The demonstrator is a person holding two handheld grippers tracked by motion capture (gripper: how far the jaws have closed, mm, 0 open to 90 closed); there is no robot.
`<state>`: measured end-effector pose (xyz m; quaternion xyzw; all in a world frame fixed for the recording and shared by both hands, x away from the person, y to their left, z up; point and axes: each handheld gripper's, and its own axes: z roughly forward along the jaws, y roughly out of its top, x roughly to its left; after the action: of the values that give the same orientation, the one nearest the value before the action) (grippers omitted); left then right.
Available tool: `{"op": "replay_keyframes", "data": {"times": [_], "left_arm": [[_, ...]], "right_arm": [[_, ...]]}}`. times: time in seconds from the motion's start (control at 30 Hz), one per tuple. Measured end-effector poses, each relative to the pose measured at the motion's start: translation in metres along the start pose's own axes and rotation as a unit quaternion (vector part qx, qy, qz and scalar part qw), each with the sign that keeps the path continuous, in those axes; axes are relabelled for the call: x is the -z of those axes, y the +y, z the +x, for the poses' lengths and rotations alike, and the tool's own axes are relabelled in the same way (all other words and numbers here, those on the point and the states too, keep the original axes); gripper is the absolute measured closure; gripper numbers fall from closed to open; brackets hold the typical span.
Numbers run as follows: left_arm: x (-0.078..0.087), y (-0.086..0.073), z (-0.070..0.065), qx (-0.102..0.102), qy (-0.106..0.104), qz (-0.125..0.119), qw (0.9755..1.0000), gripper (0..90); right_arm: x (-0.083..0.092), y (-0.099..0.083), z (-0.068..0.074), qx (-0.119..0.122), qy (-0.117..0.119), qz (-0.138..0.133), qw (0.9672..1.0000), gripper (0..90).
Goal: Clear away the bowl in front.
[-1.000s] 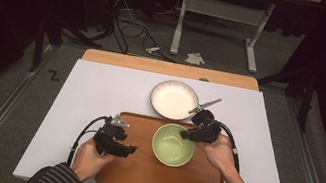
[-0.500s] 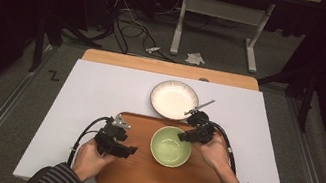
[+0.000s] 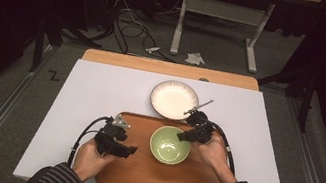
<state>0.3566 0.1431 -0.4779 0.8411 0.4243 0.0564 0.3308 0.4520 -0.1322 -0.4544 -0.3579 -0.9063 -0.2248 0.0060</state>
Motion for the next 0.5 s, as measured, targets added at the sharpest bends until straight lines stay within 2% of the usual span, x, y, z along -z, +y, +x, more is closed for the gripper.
{"op": "replay_keyframes", "data": {"times": [0.13,0.23,0.43,0.5], "left_arm": [[0.0007,-0.0003,-0.0004,-0.002,0.003,-0.001,1.0000,38.4],[0.0015,-0.0002,0.0008,0.003,0.002,-0.004,1.0000,38.3],[0.0004,-0.0002,-0.0006,-0.003,0.005,0.000,1.0000,38.4],[0.0009,-0.0003,-0.0001,0.002,0.005,-0.002,1.0000,38.4]], "right_arm": [[-0.0010,-0.0004,0.0015,0.003,-0.010,0.002,0.9999,85.8],[-0.0019,-0.0011,0.0007,0.001,-0.010,0.001,0.9999,85.5],[-0.0026,-0.0016,0.0017,0.006,-0.014,-0.003,0.9999,85.4],[-0.0027,-0.0019,0.0017,0.006,-0.014,-0.004,0.9999,85.4]]}}
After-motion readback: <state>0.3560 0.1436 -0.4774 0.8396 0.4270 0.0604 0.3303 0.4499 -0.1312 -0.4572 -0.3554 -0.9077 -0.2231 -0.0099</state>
